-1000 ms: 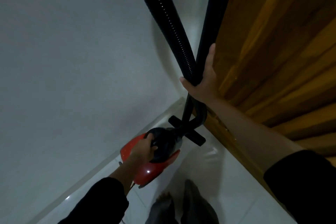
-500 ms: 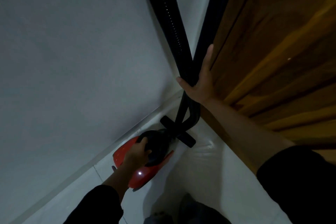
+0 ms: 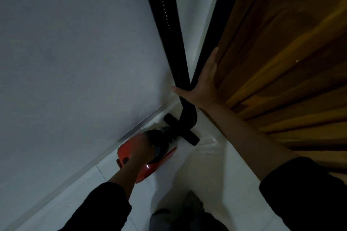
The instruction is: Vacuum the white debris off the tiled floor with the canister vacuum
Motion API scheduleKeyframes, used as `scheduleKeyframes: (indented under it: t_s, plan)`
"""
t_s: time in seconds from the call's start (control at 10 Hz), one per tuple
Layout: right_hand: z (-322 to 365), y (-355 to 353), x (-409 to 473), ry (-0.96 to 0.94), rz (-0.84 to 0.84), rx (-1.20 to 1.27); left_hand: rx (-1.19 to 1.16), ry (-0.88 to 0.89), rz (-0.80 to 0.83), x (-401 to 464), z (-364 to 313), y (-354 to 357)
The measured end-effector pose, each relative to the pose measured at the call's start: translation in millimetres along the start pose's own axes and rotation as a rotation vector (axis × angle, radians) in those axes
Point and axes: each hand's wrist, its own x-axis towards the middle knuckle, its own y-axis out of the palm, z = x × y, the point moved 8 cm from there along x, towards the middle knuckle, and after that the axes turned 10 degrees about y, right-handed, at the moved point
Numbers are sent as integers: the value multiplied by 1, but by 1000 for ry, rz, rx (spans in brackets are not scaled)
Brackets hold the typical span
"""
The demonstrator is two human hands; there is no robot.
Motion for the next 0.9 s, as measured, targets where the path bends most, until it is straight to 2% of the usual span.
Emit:
scheduleKeyframes:
  t_s: [0.2,0.4,0.7,0.8,0.9]
  plan:
    - [8,2,-13,187,102,-130,-82,34,-24,-25,-57,-32]
    - [24,-2,-30,293,169,-182,-141,96,-87,-52,-92,-64]
    - [73,-38,-74,292,223,-148,-218,148,-174,-115,-135,-132]
    - [104,-70,-91,308,190,-111,-246,147,-178,-151,-158,-170]
    - [136,-102,-110,297,122,-51,-255,221,-224,-184,-188,-209]
